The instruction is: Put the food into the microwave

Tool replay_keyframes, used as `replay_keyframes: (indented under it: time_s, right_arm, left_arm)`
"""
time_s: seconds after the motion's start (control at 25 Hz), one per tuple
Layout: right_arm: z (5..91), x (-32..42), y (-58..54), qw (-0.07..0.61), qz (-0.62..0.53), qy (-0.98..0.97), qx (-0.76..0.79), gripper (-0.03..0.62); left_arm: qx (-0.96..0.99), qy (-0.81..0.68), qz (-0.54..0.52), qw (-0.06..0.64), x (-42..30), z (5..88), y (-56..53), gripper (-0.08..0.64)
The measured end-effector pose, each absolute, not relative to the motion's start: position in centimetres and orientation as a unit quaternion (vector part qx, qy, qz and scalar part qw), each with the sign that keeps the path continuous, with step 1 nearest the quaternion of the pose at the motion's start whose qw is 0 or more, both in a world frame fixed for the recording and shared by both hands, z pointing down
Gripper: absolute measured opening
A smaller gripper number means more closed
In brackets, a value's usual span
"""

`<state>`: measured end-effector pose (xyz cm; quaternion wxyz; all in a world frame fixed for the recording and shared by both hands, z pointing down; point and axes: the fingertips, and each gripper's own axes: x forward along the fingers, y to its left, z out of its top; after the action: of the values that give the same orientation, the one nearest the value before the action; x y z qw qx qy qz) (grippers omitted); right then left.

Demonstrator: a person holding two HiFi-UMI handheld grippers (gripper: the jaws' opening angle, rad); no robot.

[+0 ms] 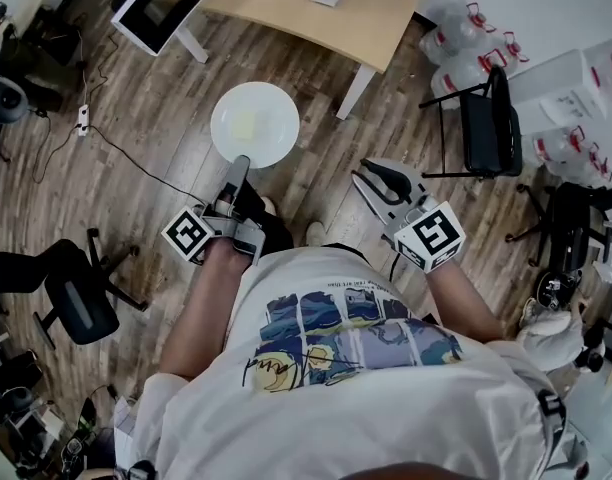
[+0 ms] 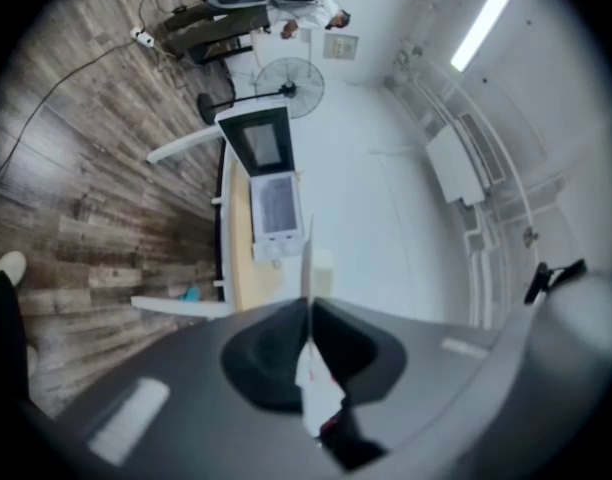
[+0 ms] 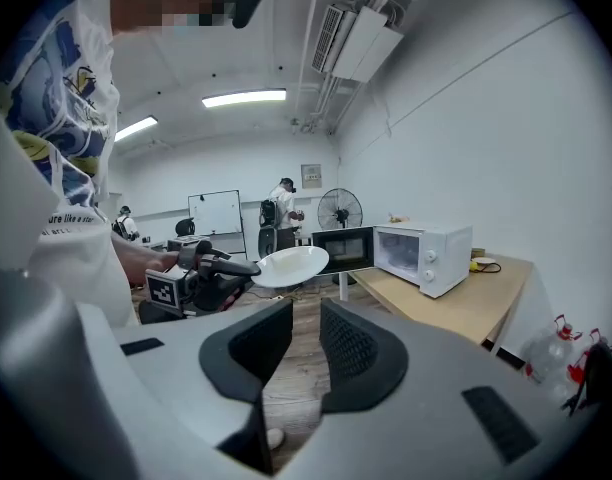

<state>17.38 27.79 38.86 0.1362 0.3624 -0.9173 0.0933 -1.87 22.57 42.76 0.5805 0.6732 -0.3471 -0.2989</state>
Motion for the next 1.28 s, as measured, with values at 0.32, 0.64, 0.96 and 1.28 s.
replay_keyframes:
  time_s: [0.32,0.64,0.96,1.28]
  right_arm:
    - [38.7,16.7,19.7,0.137,0.099,-0.908,0.384,0.057]
    - [36.7,14.1,9.8,0.15,0.089,-0.891,0.42,0.032]
    - [36.2,12.1,3.5,0.132,0.106,-0.874,0.455,0.031]
    - [37.2,14.3,-3.0,0.146,0.124,-0.87,0.453,0.029]
  left_arm:
    - [0.683,-0.34,-0.287,0.579,-2.8,43.9,12.8,0.017]
    - [0.7,-0.313,-0.265,0.585,-4.1,43.6,0.6,0.017]
    - [0.698,-0.311,-0.244,0.597,-5.3,46.0,-8.5,0.017]
    - [0.69,-0.323,-0.254,0.596,-3.8,47.8,-18.2,0.017]
